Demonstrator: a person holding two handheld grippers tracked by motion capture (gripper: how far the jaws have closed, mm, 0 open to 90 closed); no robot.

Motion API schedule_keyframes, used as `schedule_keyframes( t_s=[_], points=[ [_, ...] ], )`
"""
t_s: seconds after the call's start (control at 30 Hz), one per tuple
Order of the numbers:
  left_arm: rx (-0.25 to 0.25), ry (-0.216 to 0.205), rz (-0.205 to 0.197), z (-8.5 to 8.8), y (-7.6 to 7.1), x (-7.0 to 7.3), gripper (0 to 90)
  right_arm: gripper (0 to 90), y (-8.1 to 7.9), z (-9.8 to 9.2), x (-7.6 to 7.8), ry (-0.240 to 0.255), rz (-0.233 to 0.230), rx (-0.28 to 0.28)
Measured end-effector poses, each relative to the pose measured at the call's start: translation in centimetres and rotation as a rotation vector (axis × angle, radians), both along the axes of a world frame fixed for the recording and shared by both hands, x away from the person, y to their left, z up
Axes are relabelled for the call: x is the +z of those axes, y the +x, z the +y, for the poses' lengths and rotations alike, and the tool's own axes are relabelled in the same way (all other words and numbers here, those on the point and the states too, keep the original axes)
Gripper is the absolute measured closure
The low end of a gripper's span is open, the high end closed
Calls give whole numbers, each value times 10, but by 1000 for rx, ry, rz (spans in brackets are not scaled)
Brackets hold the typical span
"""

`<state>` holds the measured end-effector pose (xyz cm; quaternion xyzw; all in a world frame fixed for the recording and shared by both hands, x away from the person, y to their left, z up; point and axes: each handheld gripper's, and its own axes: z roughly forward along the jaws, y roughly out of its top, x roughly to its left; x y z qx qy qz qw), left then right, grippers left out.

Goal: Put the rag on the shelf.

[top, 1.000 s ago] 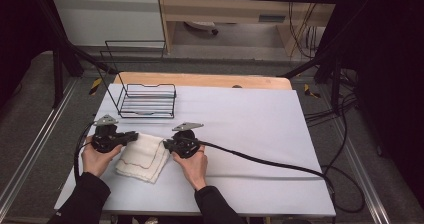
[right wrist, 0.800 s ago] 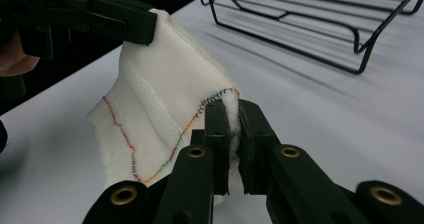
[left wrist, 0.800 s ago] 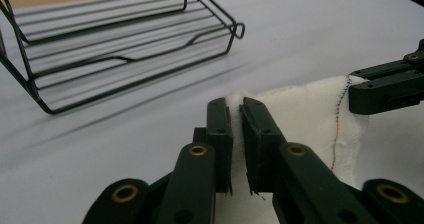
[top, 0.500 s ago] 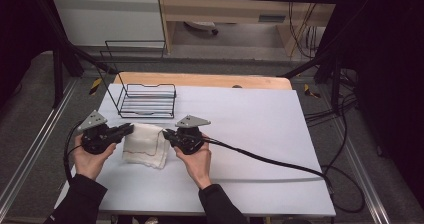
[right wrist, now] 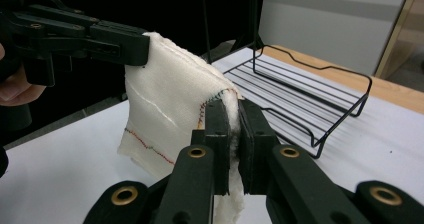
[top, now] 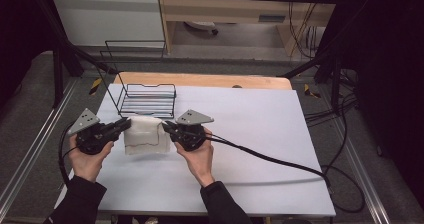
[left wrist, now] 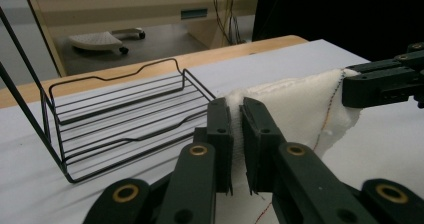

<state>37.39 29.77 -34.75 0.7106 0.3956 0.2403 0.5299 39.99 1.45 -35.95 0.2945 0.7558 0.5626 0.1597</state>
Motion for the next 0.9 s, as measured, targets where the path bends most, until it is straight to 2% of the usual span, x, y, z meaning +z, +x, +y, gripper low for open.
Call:
schedule_keyframes(
  t_s=[0.37,0.73,0.9],
  points=[
    [5,-10,-49,-3,-5,12,827,847,-2,-5,19,15,-54,1],
    [6,-38,-94,-2,-5,28,827,847,-3,-4,40,14,-104,0],
    [12,-51,-118,0,-5,34,827,848,-4,-3,50,30,-128,-3]
  ],
)
